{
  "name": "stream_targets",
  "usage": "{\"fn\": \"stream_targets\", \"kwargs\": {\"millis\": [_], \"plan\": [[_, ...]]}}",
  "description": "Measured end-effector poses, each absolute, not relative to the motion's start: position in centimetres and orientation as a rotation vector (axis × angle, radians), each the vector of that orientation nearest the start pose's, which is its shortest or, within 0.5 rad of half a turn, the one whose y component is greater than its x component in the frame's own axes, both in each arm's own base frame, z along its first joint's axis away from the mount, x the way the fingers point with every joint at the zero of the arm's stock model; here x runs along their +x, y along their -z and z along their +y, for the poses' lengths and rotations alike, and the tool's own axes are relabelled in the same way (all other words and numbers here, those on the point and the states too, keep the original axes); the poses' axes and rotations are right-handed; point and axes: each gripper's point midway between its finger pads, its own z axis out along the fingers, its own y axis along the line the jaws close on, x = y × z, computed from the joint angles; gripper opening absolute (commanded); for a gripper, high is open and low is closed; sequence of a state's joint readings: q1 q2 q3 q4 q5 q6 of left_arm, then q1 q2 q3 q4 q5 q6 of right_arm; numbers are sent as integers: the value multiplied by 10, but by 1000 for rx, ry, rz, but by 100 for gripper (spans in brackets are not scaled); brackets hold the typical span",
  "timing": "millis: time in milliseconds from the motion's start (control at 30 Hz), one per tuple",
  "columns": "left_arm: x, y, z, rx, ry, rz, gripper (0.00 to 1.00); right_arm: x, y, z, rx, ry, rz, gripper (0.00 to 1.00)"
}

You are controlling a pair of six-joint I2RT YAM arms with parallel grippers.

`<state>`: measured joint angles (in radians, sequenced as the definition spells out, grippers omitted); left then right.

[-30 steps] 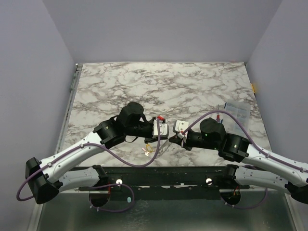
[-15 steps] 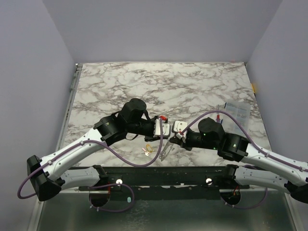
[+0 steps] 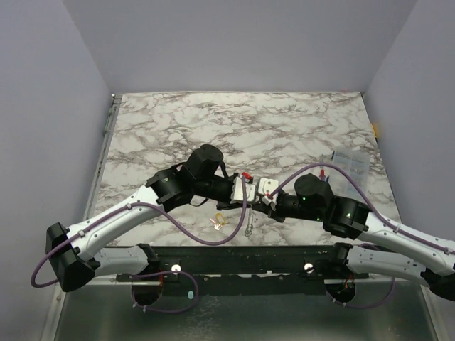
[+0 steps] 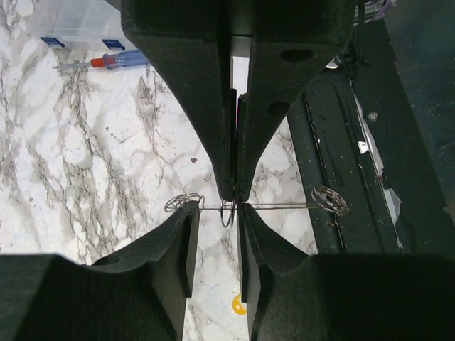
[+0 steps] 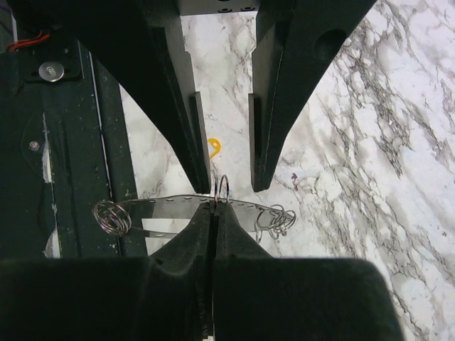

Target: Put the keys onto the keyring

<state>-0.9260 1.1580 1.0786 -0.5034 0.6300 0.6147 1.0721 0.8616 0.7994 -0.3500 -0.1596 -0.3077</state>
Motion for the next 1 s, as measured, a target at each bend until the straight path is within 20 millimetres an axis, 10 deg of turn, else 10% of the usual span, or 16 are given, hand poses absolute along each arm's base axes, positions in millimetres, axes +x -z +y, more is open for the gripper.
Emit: {"fn": "stream_targets", "kwargs": {"millis": [1000], "plan": [[135, -234, -328, 1778, 885, 1228, 41, 133, -218, 268, -1383, -619, 1534, 1]]}}
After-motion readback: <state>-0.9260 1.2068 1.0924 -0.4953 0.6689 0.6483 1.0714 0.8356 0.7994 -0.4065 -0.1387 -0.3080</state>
